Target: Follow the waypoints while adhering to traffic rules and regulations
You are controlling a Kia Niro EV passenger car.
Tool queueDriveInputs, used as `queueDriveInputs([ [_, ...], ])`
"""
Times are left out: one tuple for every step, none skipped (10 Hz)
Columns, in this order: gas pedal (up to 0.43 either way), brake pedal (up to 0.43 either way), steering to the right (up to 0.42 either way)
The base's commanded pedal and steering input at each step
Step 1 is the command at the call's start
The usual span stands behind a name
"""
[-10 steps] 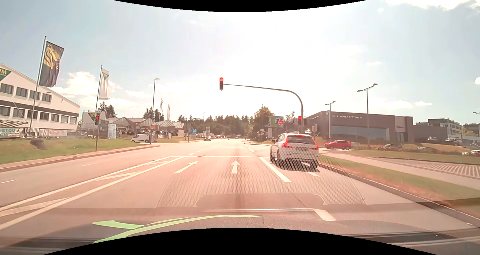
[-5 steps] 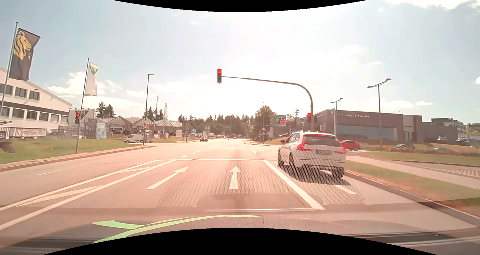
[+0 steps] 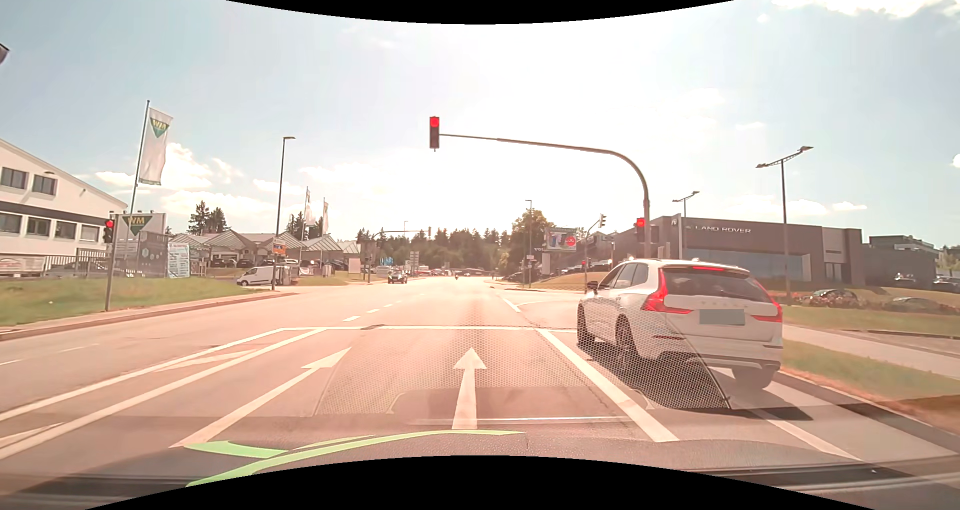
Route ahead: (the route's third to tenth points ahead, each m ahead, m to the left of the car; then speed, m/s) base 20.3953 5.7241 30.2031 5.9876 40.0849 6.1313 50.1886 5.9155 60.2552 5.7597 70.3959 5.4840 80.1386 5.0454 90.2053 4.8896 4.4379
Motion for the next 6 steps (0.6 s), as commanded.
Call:
queueDriveInputs([
  [0.0, 0.098, 0.001],
  [0.0, 0.098, 0.001],
  [0.0, 0.104, 0.002],
  [0.0, 0.104, 0.004],
  [0.0, 0.104, 0.006],
  [0.0, 0.104, 0.006],
])
